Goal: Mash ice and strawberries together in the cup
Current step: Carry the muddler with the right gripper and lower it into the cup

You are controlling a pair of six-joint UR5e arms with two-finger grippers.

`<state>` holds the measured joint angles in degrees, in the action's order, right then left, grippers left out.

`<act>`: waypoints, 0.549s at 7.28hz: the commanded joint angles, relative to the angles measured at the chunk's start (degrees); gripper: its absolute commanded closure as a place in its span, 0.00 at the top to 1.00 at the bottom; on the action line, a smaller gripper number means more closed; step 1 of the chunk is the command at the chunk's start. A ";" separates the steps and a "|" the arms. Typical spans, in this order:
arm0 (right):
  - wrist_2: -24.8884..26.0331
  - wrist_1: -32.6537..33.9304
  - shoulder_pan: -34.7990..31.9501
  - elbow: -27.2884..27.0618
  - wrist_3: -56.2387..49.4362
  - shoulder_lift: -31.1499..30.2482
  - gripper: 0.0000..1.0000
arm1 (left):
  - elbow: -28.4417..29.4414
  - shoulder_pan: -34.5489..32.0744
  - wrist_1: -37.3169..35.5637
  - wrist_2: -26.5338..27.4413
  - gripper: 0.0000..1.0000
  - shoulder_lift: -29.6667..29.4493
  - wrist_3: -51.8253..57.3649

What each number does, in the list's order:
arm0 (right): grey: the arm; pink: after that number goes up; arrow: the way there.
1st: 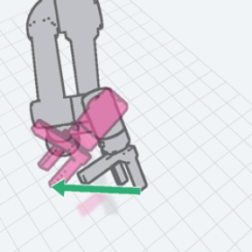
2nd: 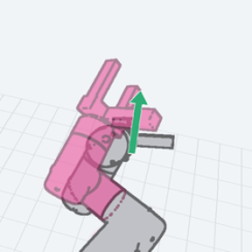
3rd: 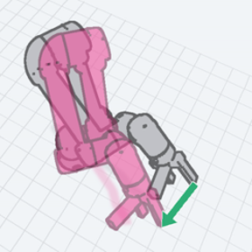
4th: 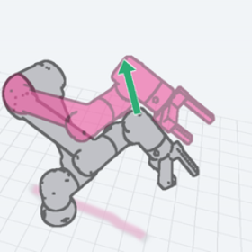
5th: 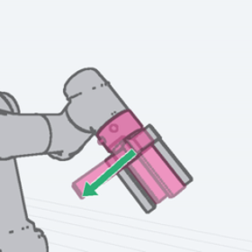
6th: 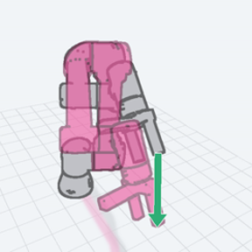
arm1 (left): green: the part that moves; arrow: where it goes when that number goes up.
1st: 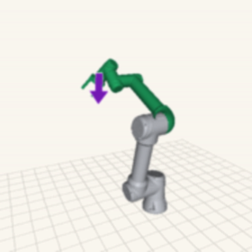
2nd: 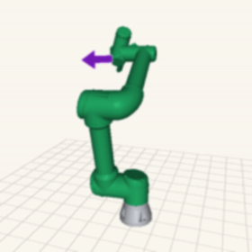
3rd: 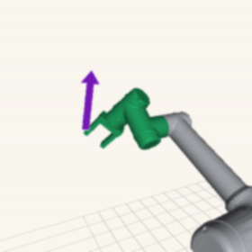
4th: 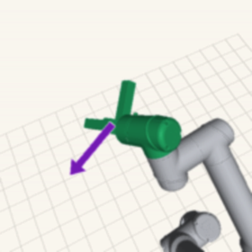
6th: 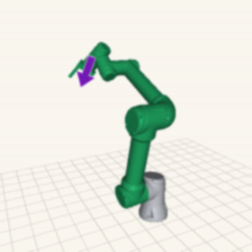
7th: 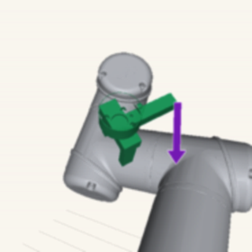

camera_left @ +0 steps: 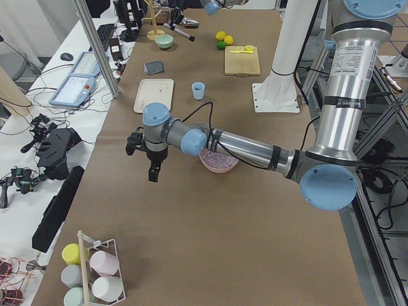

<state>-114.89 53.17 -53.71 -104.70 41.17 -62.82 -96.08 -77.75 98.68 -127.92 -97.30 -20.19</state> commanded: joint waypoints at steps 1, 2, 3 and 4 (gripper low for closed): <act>15.42 -11.72 12.00 -0.24 1.79 0.68 0.00 | 2.91 -2.75 0.02 -0.48 0.98 0.27 1.55; 21.58 -16.82 16.23 -0.07 1.81 0.60 0.00 | 5.62 -3.37 0.02 -0.49 0.98 0.18 6.17; 26.95 -21.83 20.27 0.02 1.72 -0.01 0.00 | 7.91 -4.86 0.19 -0.49 0.98 -0.08 8.22; 30.22 -25.88 22.83 0.63 1.46 -0.28 0.00 | 8.10 -4.96 0.02 -0.49 0.98 -0.08 8.41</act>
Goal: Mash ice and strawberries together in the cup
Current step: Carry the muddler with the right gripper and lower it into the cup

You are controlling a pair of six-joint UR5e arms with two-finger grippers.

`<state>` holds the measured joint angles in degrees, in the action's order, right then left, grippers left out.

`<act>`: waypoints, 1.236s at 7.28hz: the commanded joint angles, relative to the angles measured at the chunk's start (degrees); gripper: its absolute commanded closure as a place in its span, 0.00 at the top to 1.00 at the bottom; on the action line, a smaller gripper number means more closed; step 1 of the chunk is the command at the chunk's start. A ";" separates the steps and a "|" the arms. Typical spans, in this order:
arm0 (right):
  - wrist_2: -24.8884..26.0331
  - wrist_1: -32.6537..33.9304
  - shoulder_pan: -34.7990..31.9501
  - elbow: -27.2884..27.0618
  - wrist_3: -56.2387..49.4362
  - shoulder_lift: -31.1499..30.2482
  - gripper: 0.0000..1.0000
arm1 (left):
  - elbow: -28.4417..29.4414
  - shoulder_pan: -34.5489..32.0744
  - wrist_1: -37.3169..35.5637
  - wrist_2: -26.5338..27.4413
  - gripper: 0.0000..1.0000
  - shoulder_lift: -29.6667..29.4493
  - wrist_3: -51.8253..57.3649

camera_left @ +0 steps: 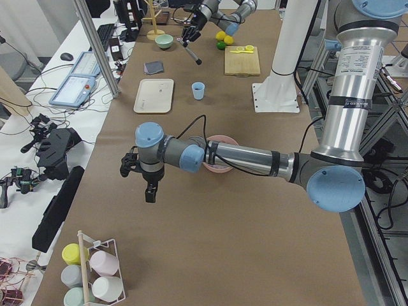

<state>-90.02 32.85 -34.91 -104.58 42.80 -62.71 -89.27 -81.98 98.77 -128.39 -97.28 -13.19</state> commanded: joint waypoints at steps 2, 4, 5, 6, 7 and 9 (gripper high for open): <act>13.59 -13.03 8.17 1.83 -0.61 -1.45 0.00 | 1.47 -0.72 -0.07 -0.10 0.98 -0.01 1.41; 15.39 -26.12 8.81 10.14 -1.84 -0.49 0.00 | 1.65 -0.72 -0.07 -0.10 0.98 0.16 1.50; 16.18 -26.61 9.07 11.32 -2.02 -0.22 0.00 | 2.08 -0.72 0.01 -0.19 0.98 0.16 1.50; 17.49 -26.52 9.68 11.41 -2.98 0.21 0.00 | 2.44 -0.72 0.10 -0.10 0.98 0.08 1.59; 19.77 -26.35 11.25 11.42 -7.51 1.18 0.00 | 2.87 -0.64 0.10 -0.10 0.98 0.08 1.76; 21.64 -25.65 11.88 12.38 -9.23 1.89 0.00 | 2.97 -0.55 0.10 -0.10 0.98 0.08 2.12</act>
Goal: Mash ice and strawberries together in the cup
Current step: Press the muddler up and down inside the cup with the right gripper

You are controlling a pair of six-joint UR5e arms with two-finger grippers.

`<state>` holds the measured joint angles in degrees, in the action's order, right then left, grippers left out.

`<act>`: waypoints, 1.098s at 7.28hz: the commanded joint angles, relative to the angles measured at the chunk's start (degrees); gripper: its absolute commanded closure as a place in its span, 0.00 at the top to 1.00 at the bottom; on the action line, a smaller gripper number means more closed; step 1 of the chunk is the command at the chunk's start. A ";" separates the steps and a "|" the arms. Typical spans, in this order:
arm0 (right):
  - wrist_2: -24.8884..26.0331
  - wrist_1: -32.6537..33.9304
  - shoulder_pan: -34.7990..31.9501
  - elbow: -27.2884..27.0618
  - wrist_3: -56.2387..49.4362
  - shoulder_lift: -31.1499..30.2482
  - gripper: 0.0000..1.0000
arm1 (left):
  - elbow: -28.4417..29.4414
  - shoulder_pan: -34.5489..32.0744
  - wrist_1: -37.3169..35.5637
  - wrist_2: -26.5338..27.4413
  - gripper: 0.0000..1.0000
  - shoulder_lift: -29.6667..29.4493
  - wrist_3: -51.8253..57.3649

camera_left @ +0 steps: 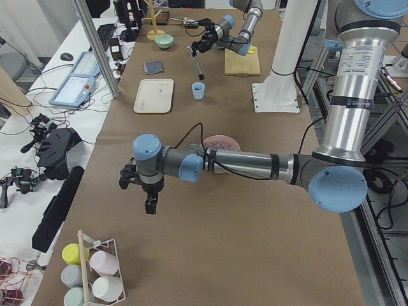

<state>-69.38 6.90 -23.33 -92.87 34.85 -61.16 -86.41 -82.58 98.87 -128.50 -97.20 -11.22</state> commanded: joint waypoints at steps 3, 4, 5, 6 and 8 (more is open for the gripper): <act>1.00 1.18 -0.75 2.60 -3.12 1.30 0.00 | 0.45 0.05 0.09 0.00 0.98 -0.01 0.14; 1.00 1.18 -0.75 4.17 -3.12 2.78 0.00 | 0.88 0.14 0.27 0.00 0.98 -0.01 0.32; 1.09 1.10 -0.66 6.10 -3.04 4.19 0.00 | 1.24 0.14 0.88 0.00 0.98 0.08 0.32; 1.09 1.10 -0.57 6.30 -3.04 4.12 0.00 | 1.41 0.14 0.97 0.00 0.98 0.08 0.32; 1.01 1.10 -0.57 6.30 -3.04 3.68 0.00 | 1.42 0.14 0.97 0.00 0.98 0.08 0.32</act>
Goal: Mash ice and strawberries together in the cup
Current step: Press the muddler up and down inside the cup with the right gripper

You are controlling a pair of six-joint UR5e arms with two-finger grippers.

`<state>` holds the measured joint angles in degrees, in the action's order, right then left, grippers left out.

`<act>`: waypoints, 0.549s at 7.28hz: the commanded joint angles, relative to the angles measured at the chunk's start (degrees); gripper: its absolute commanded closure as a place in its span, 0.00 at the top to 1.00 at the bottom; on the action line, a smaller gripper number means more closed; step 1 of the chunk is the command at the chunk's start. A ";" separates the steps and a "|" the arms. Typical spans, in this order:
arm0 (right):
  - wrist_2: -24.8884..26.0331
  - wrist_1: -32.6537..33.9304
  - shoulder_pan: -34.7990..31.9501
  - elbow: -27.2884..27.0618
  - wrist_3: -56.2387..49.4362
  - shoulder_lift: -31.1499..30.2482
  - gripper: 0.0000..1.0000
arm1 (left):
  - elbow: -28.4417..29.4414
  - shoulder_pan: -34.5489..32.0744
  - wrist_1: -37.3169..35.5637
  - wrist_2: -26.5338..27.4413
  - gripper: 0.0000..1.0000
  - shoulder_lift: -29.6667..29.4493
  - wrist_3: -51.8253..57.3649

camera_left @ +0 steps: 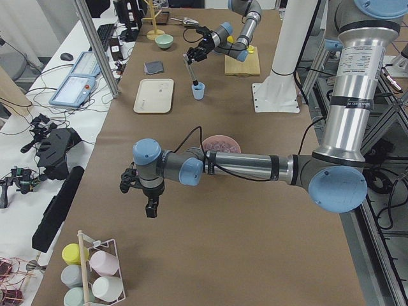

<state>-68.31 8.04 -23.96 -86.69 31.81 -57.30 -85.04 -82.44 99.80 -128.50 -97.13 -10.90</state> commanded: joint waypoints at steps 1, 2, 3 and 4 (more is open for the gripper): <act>0.02 0.05 0.75 0.21 -0.08 -0.35 0.00 | 0.05 0.00 0.13 0.00 0.98 0.01 0.00; 0.46 -0.04 1.11 0.82 0.00 -0.27 0.00 | 0.05 0.00 0.13 0.00 0.98 0.01 0.00; 1.16 -0.13 1.28 1.87 0.00 -0.35 0.00 | 0.05 0.09 0.04 0.00 0.98 0.01 0.00; 1.25 -0.21 1.29 2.66 0.00 -0.27 0.00 | 0.13 0.18 0.13 0.00 0.98 0.01 0.00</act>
<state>-67.43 7.93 -22.80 -85.09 31.81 -57.60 -84.96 -82.35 99.89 -128.50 -97.12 -10.90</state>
